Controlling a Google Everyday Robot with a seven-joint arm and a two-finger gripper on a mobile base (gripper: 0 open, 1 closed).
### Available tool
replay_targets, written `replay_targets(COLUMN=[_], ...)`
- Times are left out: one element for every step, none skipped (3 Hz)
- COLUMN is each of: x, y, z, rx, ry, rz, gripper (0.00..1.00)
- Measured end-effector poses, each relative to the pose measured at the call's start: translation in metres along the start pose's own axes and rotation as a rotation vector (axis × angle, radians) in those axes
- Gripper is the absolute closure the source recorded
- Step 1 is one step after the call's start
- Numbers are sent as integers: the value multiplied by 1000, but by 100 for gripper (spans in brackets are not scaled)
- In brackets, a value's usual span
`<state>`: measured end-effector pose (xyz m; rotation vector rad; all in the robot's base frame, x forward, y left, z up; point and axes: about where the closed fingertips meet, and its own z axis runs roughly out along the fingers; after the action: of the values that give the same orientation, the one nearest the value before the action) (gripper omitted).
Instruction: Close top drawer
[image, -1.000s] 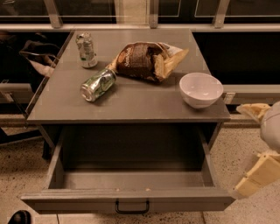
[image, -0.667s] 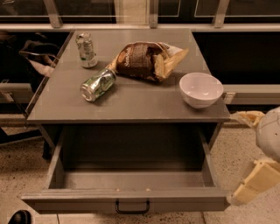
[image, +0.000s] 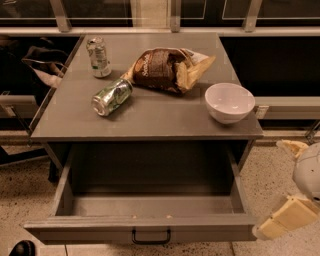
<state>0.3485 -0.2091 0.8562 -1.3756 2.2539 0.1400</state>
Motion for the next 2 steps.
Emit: replay_targets(x=[7, 8], y=[2, 2], z=[8, 9], rx=[25, 28], ry=[8, 9], rz=[33, 37], gripper=[0, 17])
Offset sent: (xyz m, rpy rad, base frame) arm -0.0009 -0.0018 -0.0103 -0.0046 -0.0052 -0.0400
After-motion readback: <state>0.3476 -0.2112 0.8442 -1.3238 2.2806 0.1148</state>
